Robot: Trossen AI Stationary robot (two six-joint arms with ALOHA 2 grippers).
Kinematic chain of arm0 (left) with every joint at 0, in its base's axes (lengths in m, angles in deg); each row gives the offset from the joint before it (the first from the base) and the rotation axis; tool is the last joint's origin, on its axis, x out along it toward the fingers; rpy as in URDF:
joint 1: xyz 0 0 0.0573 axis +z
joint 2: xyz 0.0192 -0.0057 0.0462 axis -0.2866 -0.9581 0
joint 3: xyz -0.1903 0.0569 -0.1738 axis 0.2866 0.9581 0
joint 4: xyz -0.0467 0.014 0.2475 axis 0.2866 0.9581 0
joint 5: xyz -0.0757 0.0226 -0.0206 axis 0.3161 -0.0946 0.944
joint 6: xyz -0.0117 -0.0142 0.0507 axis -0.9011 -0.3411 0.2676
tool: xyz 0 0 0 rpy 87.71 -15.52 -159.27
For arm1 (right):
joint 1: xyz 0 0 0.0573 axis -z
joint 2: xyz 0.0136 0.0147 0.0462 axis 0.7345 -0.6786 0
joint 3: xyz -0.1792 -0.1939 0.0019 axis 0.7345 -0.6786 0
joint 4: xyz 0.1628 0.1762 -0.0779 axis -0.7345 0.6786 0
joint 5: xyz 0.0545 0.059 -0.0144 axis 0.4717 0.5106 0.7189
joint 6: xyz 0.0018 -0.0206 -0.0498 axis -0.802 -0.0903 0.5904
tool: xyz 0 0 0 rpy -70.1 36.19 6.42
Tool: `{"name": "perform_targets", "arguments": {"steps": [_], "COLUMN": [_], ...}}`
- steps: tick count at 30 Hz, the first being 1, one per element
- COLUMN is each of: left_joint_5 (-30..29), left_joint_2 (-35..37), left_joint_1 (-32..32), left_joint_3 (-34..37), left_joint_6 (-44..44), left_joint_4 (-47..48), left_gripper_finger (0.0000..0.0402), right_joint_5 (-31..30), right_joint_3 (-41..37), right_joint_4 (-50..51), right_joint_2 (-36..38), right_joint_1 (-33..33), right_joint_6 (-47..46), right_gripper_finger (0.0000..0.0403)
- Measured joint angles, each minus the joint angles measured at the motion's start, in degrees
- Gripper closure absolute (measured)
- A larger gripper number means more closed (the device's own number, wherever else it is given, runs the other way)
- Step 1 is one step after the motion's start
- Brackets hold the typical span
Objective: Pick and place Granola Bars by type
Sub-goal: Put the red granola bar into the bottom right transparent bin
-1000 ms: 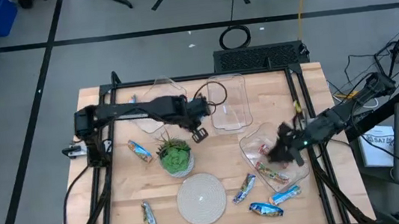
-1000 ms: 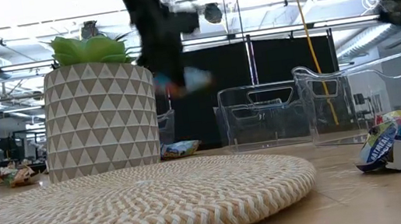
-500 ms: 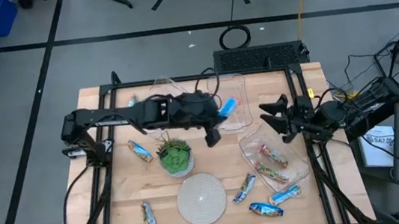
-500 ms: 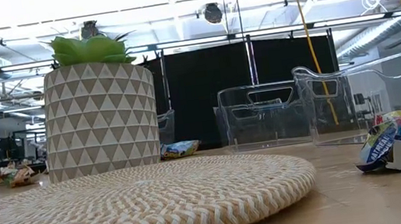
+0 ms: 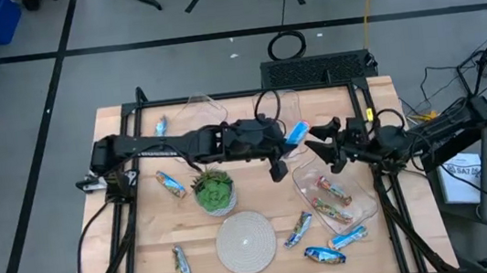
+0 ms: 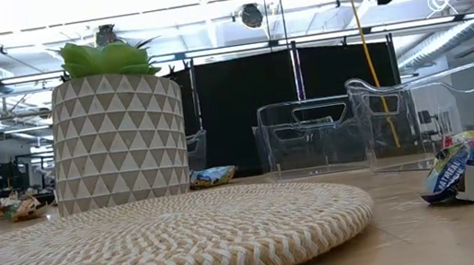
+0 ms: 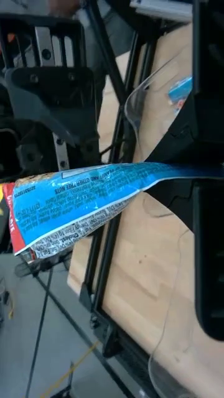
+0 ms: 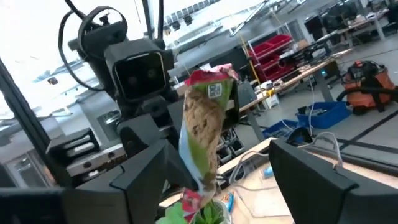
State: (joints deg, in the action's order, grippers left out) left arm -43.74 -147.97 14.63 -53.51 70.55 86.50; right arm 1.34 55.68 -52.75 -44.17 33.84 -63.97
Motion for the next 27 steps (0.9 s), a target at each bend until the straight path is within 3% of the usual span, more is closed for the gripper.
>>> {"name": "perform_targets", "arguments": {"steps": [13, 16, 21, 27], "left_joint_5": [3.9, 6.2, 7.2, 13.8], "left_joint_2": [-2.0, -2.0, -2.0, -0.9], "left_joint_1": [0.0, 0.2, 0.3, 1.4], "left_joint_3": [0.0, 0.0, 0.0, 0.0], "left_joint_6": [-0.2, -0.5, -2.1, -1.9], "left_joint_4": [-1.2, -1.1, 0.9, 2.1], "left_gripper_finger": [0.0387, 0.0376, 0.031, 0.0241], "right_joint_5": [6.9, 7.2, 9.7, 10.2], "right_joint_3": [0.0, 0.0, 0.0, -0.1], "right_joint_4": [-1.2, -1.3, -1.2, 0.2], "right_joint_2": [-4.1, -4.2, -2.8, 2.0], "right_joint_1": [4.1, 4.1, 4.1, 3.9], "right_joint_6": [-4.4, -4.6, -5.3, -5.8], "right_gripper_finger": [0.0157, 0.021, 0.0371, 0.0383]}}
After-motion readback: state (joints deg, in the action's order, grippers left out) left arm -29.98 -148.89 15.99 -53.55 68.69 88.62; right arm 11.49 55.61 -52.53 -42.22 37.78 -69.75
